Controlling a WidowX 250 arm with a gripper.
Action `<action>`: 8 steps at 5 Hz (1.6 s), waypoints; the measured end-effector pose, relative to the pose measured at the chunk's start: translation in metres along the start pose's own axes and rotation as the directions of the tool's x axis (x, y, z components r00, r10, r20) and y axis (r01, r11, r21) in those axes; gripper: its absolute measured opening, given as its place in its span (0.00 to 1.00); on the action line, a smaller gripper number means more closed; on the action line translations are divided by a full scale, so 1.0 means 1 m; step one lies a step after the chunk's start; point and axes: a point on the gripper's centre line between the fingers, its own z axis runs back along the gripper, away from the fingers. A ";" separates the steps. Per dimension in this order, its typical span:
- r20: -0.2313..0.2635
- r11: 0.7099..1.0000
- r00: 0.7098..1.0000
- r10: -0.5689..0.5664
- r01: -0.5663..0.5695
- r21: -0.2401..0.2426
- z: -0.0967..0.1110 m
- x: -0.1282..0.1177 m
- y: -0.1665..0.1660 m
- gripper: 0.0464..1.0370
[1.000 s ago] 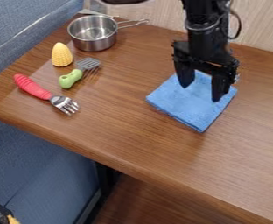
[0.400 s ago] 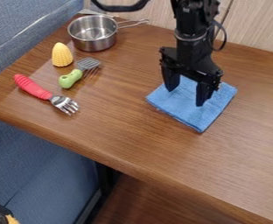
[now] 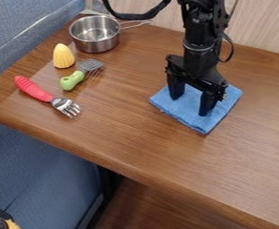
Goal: Moved the blue towel to the far left side of the table
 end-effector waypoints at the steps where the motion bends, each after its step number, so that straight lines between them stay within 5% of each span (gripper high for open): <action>1: -0.003 1.000 1.000 0.008 -0.008 -0.012 -0.002 0.006 0.000 0.96; 5: 0.010 0.977 0.977 0.213 -0.214 0.013 -0.009 0.054 0.093 0.96; 8: 0.030 0.934 0.936 0.349 -0.351 0.068 -0.006 0.047 0.155 0.96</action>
